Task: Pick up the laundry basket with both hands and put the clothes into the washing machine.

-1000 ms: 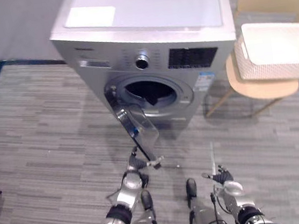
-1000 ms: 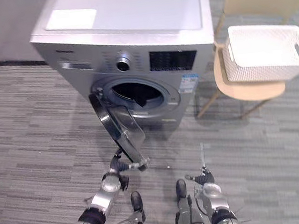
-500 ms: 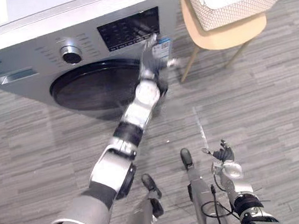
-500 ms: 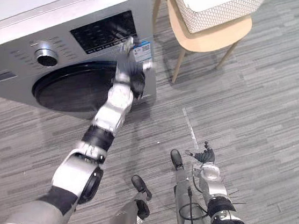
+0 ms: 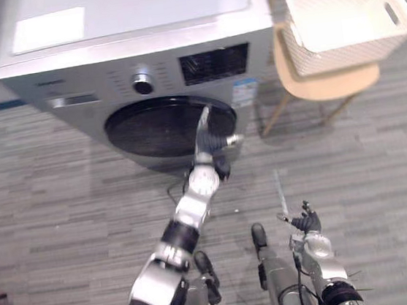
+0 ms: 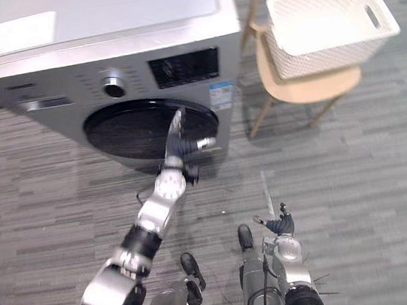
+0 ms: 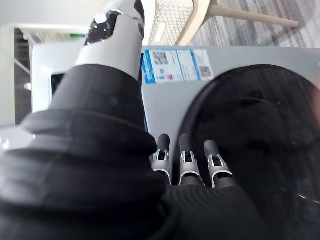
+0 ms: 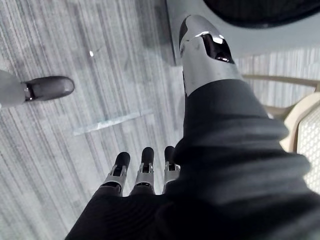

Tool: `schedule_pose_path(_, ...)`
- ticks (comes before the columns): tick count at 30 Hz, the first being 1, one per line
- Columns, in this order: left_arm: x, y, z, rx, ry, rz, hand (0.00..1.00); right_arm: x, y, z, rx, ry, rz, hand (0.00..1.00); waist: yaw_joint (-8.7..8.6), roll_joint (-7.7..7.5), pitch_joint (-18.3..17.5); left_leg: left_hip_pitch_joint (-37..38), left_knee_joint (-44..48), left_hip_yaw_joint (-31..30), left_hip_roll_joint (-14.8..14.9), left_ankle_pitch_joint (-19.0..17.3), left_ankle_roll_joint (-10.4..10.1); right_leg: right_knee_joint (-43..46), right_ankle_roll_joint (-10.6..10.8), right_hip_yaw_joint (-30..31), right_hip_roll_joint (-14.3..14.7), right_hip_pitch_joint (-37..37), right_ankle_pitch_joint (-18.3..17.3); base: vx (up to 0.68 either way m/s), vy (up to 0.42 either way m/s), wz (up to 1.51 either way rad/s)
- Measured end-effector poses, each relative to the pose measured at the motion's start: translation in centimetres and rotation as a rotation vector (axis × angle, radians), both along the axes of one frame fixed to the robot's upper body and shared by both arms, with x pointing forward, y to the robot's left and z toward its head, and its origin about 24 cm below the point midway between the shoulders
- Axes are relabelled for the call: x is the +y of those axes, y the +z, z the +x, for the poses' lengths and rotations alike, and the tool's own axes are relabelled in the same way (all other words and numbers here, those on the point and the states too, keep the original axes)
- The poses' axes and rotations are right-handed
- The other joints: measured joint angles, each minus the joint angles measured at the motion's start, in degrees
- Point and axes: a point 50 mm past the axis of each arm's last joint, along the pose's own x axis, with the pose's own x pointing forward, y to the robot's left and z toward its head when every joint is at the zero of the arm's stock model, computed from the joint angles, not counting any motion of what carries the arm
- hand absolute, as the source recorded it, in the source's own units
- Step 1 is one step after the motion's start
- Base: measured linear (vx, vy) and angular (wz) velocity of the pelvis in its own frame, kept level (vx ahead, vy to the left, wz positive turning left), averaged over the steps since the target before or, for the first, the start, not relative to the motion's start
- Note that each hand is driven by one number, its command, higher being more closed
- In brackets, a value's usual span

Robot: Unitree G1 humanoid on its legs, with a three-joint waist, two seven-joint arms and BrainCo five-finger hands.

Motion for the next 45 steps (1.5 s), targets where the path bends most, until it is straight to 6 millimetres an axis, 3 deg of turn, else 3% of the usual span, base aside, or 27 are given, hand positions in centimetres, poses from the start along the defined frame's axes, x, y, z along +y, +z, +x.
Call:
schedule_pose_path(2,1.9,-2.8,-2.2,0.097,0.016,-0.039,0.00,-1.9,2.6,-0.6,-0.129,0.063,-0.035,0.00,0.62,0.08,-1.59,1.06,-1.46,-0.40,-0.45,0.08,-0.32,2.24,0.16,-0.48,-0.47,-0.02,-1.83,0.03,-0.004,0.22)
schedule_pose_path(4,3.5,-5.4,-4.6,0.202,0.051,-0.052,0.00,-2.9,2.8,-1.7,-0.198,0.049,0.049,0.00,0.58,-0.24,-3.99,1.76,-1.89,-1.33,-0.47,0.39,-0.74,3.09,0.00,-1.18,-0.63,0.29,-2.88,0.08,-0.014,0.27)
schedule_pose_path(6,4.7,-8.1,-7.0,0.321,0.067,-0.047,0.00,-3.8,-0.6,-3.8,-0.063,-0.002,0.115,0.00,0.68,-0.77,-5.10,3.49,-1.86,-2.77,-0.42,0.99,-1.63,3.01,-0.12,-3.95,-1.09,3.63,-4.01,0.14,-0.033,0.57)
schedule_pose_path(9,6.2,-11.4,-9.5,0.487,0.131,-0.057,0.00,-2.9,-4.3,-6.0,0.123,-0.053,0.190,0.00,1.50,-0.46,-5.69,4.87,-1.38,-4.07,-0.54,1.32,-2.07,3.14,-0.11,-6.82,-1.75,6.54,-5.15,0.03,-0.023,0.47)
schedule_pose_path(13,8.9,-13.3,-11.3,0.602,0.263,-0.057,0.00,-2.1,-4.7,-6.0,0.138,-0.087,0.207,0.00,2.23,-0.39,-6.04,2.66,0.26,-2.21,-0.64,2.42,-2.79,2.87,-0.03,-11.28,-3.59,8.10,-5.60,-0.06,0.014,0.63)
schedule_pose_path(15,10.1,-13.9,-12.0,0.636,0.333,-0.050,0.00,-3.0,-4.8,-6.1,0.155,-0.141,0.178,0.00,2.35,-0.20,-6.43,1.36,0.97,4.08,0.76,1.76,-0.69,3.02,0.49,-13.97,-4.06,8.45,-6.08,-0.12,0.065,0.75)
schedule_pose_path(16,11.3,-14.8,-13.4,0.695,0.389,-0.013,0.00,-3.9,-5.1,-5.8,0.189,-0.181,0.156,0.00,3.43,-0.39,-6.48,1.25,1.37,3.90,0.33,1.41,0.53,2.66,1.13,-14.07,-4.46,9.04,-6.21,-0.06,0.066,0.29)
schedule_pose_path(20,13.3,-16.4,-16.6,0.816,0.456,0.034,0.00,-5.4,-5.4,-5.8,0.249,-0.235,0.131,0.00,4.12,-0.88,-6.78,0.00,4.01,3.90,-0.06,-1.64,1.59,0.85,2.27,-14.23,-4.96,9.90,-5.87,0.00,0.098,0.03)
schedule_pose_path(22,14.0,-16.9,-18.3,0.867,0.489,0.042,0.00,-5.3,-5.6,-6.1,0.273,-0.240,0.124,0.00,4.81,-1.89,-7.15,-1.13,5.72,4.10,-1.06,-3.42,2.21,1.60,4.52,-15.33,-6.37,9.96,-7.44,0.06,0.134,0.09)
schedule_pose_path(24,14.5,-17.0,-19.0,0.886,0.529,0.057,0.00,-4.5,-5.1,-6.3,0.254,-0.199,0.065,0.00,5.16,-3.59,-7.46,-1.21,11.98,4.15,-1.25,-8.74,3.00,10.62,6.49,-17.08,-10.37,9.59,-9.97,0.18,0.161,0.36)
schedule_pose_path(25,14.6,-17.0,-19.4,0.896,0.537,0.062,0.00,-4.4,-5.0,-6.4,0.250,-0.176,0.048,0.00,5.27,-4.11,-7.58,-0.98,12.88,3.21,-2.09,-10.07,3.15,15.87,5.39,-16.25,-11.83,8.07,-10.72,0.17,0.101,0.67)
schedule_pose_path(26,14.7,-17.1,-19.8,0.903,0.549,0.074,0.00,-3.4,-5.2,-6.5,0.240,-0.156,0.105,0.00,4.91,-4.87,-8.23,-0.33,13.39,1.15,-2.99,-11.27,3.82,27.02,2.57,-13.35,-13.83,4.29,-8.71,0.25,0.138,0.93)
schedule_pose_path(27,15.1,-16.8,-19.4,0.880,0.550,0.082,0.00,-1.9,-5.5,-6.3,0.241,-0.108,0.127,0.00,3.68,-4.54,-8.46,1.33,13.01,-1.85,-3.83,-11.73,4.57,37.49,-0.39,-9.17,-14.22,-0.23,-3.06,0.31,0.155,1.10)
schedule_pose_path(28,15.3,-16.5,-19.1,0.865,0.552,0.087,0.00,-1.2,-5.6,-6.2,0.245,-0.088,0.130,0.00,3.25,-4.09,-8.28,1.78,13.06,-3.51,-4.05,-11.92,4.91,41.01,0.59,-7.09,-13.54,-2.24,-3.59,0.42,0.130,1.14)
schedule_pose_path(29,15.3,-16.3,-18.5,0.845,0.556,0.086,0.00,0.3,-5.6,-5.8,0.246,-0.041,0.113,0.00,2.97,-4.24,-8.25,2.41,13.14,-6.18,-3.83,-12.50,5.34,42.76,1.26,-4.64,-10.25,-4.46,-8.43,0.55,0.017,1.68)
schedule_pose_path(30,15.0,-16.0,-17.1,0.808,0.558,0.080,0.00,1.2,-4.8,-4.7,0.213,0.008,0.059,0.00,2.37,-4.46,-8.08,3.56,12.16,-12.41,-5.17,-12.71,5.13,38.56,1.02,-1.30,-4.15,-8.53,-12.24,0.73,-0.062,2.30)
schedule_pose_path(31,14.1,-15.8,-15.9,0.783,0.545,0.054,0.00,0.8,-4.5,-4.6,0.202,0.006,0.037,0.00,2.04,-4.25,-7.87,4.89,12.09,-17.17,-6.27,-13.28,5.24,34.84,1.50,2.64,-0.44,-10.84,-12.59,0.58,-0.073,2.34)
schedule_pose_path(33,13.4,-15.4,-14.6,0.751,0.535,0.033,0.00,0.3,-4.5,-4.8,0.212,-0.002,0.011,0.00,1.63,-3.99,-7.54,6.49,12.66,-24.12,-7.41,-14.27,4.07,29.17,1.71,9.11,3.59,-11.72,-12.30,0.42,-0.158,2.34)
schedule_pose_path(34,12.6,-15.2,-13.9,0.732,0.516,0.020,0.00,0.2,-4.4,-4.8,0.211,-0.004,0.007,0.00,1.35,-4.52,-7.56,7.16,14.09,-28.43,-8.54,-15.58,2.19,24.57,0.94,11.87,3.77,-11.25,-9.98,0.56,-0.315,2.75)
schedule_pose_path(35,12.1,-15.2,-13.5,0.724,0.497,0.021,0.00,0.0,-4.4,-4.7,0.214,-0.003,0.001,0.00,1.32,-4.79,-7.31,7.44,16.53,-30.64,-8.56,-17.20,1.06,25.19,-1.49,10.23,2.94,-10.21,-8.90,0.47,-0.297,2.18)
schedule_pose_path(36,11.3,-15.2,-13.4,0.725,0.488,0.009,0.00,-0.4,-4.3,-4.7,0.217,0.001,-0.012,0.00,1.68,-3.26,-6.96,6.71,18.84,-31.58,-7.06,-17.74,0.13,25.15,-1.84,7.12,2.88,-8.97,-9.84,0.45,-0.283,1.60)
schedule_pose_path(37,10.5,-15.2,-13.2,0.719,0.480,-0.004,0.00,-0.4,-3.8,-3.7,0.186,0.011,-0.020,0.00,2.56,-1.03,-7.15,4.68,22.07,-31.10,-4.96,-16.75,-1.66,23.98,-2.64,3.40,2.98,-7.48,-10.31,0.48,-0.310,1.52)
schedule_pose_path(38,10.1,-15.2,-13.2,0.722,0.478,-0.017,0.00,0.2,-3.3,-2.7,0.160,0.033,-0.015,0.00,2.63,-0.12,-7.06,2.42,24.73,-28.01,-2.70,-14.19,-4.99,22.69,-4.12,-0.20,2.76,-5.36,-11.15,0.46,-0.314,1.36)
schedule_pose_path(39,10.0,-15.2,-13.2,0.723,0.479,-0.021,0.00,0.5,-3.3,-2.4,0.155,0.045,-0.013,0.00,2.72,-0.07,-7.02,1.96,25.69,-26.50,-1.81,-13.08,-5.52,22.03,-4.96,-1.44,2.74,-4.09,-11.63,0.35,-0.289,1.28)
schedule_pose_path(40,9.9,-15.2,-13.3,0.726,0.475,-0.019,0.00,1.1,-3.2,-2.2,0.151,0.060,-0.006,0.00,2.77,-0.16,-6.90,1.34,28.03,-23.04,0.19,-11.12,-5.34,20.19,-5.99,-3.93,2.78,-0.83,-12.21,0.25,-0.235,1.05)
schedule_pose_path(42,9.8,-14.9,-12.9,0.704,0.459,-0.015,0.00,2.3,-3.1,-1.6,0.134,0.067,0.025,0.00,3.16,-1.64,-6.15,0.22,31.33,-12.09,4.92,-11.88,-4.29,15.06,-7.73,-8.44,2.52,6.53,-12.49,0.24,-0.256,1.19)
schedule_pose_path(45,9.4,-14.3,-12.1,0.664,0.434,-0.009,0.00,2.2,-2.9,-1.1,0.123,0.068,0.019,0.00,3.68,-2.50,-6.38,-3.05,28.23,-3.95,6.94,-12.11,-3.55,11.05,-8.25,-12.60,1.90,9.24,-12.13,0.13,-0.133,0.81)
